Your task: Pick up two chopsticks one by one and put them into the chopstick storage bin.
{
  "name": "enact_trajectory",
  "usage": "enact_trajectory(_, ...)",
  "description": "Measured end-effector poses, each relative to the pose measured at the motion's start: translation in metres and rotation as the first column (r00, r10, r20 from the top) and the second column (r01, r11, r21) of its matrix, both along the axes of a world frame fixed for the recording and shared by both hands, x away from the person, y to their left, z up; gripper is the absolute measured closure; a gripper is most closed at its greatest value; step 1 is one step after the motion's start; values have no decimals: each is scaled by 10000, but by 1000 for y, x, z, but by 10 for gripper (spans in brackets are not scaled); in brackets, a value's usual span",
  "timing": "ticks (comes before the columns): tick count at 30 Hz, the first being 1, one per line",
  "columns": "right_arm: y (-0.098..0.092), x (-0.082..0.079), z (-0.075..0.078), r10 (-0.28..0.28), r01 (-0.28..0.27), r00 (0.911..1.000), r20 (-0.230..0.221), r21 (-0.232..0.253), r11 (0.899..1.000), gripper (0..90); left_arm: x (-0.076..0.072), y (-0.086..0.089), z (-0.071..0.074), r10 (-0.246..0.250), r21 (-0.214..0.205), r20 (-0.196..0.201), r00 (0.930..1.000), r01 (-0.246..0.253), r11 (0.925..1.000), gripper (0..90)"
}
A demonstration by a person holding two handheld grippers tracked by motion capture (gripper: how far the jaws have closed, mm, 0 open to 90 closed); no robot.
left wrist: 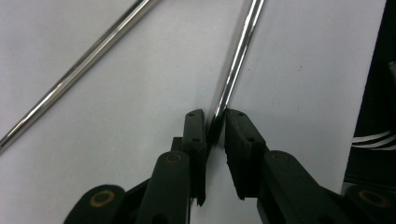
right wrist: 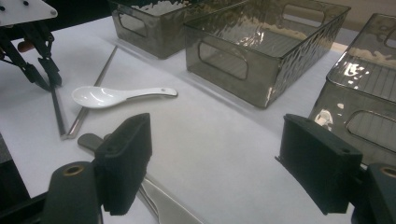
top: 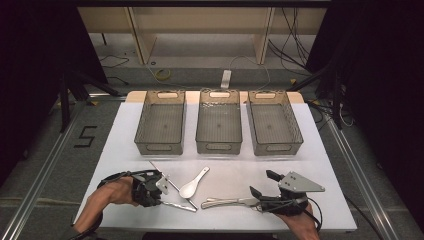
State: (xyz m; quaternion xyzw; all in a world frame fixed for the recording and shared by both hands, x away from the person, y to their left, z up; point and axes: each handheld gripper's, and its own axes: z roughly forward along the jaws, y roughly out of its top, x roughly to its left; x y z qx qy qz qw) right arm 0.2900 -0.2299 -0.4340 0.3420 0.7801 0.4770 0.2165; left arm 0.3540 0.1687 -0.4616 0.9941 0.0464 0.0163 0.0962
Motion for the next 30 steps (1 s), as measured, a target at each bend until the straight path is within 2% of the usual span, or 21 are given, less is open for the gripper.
enact_trajectory(2, 0, 0, 0, 1, -1, 10000, 11, -47, 10000, 262, -2, 0, 0, -132, -69, 122, 9998, 133, 9999, 782)
enact_trajectory(12, 1, 0, 0, -8, 9, 10000, 48, -105, 9999, 270, -3, -1, 0, -579, -12, 90, 9983, 579, 9983, 843)
enact_trajectory(22, 1, 0, 0, 9, -8, 10000, 35, -116, 9999, 271, -3, 0, 0, -547, -103, 72, 9985, 547, 9984, 849)
enact_trajectory(25, 1, 0, 0, 2, -2, 10000, 38, -116, 9999, 272, -3, 1, 2, -495, -214, -49, 9988, 494, 9985, 850)
enact_trajectory(26, 1, 0, 0, 0, 1, 10000, 36, -114, 9999, 272, -4, 1, 4, -619, -175, -9, 9981, 619, 9979, 850)
enact_trajectory(27, 1, 0, 0, 1, 0, 10000, 37, -108, 9999, 272, -5, 1, 8, -536, -372, 51, 9985, 537, 9979, 850)
enact_trajectory(30, 1, 0, 0, -5, 5, 10000, 27, -116, 9999, 273, -6, 0, 12, -567, -507, 46, 9984, 569, 9971, 851)
